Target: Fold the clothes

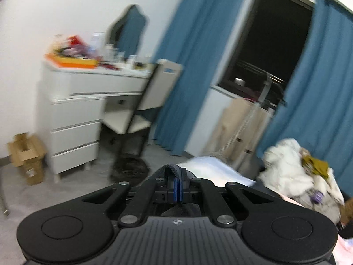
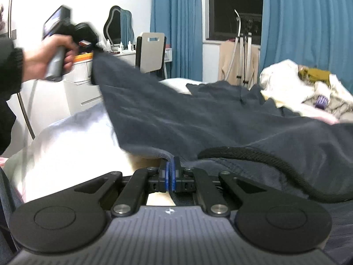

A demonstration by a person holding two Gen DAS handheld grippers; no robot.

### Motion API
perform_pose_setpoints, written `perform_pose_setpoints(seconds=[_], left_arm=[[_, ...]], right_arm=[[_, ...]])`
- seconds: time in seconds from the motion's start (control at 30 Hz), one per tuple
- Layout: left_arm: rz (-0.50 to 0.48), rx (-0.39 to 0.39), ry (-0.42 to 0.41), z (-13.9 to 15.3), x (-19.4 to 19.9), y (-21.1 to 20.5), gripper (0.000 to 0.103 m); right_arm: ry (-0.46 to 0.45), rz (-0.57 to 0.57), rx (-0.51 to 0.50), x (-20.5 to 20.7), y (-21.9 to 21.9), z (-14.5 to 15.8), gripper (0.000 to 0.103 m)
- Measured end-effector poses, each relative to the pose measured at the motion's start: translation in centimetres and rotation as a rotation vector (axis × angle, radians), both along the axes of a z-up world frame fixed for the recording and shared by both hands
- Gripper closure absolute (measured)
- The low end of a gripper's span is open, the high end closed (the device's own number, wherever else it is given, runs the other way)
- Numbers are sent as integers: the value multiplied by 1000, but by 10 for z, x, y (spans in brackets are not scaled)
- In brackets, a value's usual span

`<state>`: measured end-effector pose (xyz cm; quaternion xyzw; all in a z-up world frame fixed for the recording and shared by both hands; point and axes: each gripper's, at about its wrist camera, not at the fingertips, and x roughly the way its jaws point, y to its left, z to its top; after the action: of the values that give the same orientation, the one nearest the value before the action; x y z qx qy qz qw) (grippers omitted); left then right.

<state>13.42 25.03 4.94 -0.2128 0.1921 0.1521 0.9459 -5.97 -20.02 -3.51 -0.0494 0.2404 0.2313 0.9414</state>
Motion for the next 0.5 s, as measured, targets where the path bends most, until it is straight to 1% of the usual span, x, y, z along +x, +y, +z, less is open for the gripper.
perform_pose_setpoints(seconds=[0.07, 0.13, 0.23, 0.27, 0.3, 0.37, 0.4, 0.47, 0.5], left_arm=[[50, -39, 36, -12, -24, 32, 100], [83, -85, 100, -41, -43, 52, 100], [112, -147, 162, -77, -63, 68, 100], [118, -187, 175, -83, -65, 72, 100], [118, -201, 176, -84, -66, 74, 100], [111, -192, 167, -82, -68, 73, 100], [104, -185, 164, -81, -69, 72, 100], [87, -166, 159, -81, -72, 70, 100], [79, -165, 160, -82, -74, 68, 100]], right_arm=[[-17, -14, -26, -4, -1, 5, 100], [-6, -9, -32, -5, 0, 6, 99], [28, 7, -33, -3, 3, 5, 98], [40, 12, -33, -3, 4, 5, 95], [52, 17, -33, -2, 5, 5, 94], [72, 26, -25, -2, 5, 6, 84], [68, 25, 14, -5, 1, 12, 79], [36, 21, 134, -16, -15, 28, 43], [15, 15, 196, -27, -25, 35, 37]])
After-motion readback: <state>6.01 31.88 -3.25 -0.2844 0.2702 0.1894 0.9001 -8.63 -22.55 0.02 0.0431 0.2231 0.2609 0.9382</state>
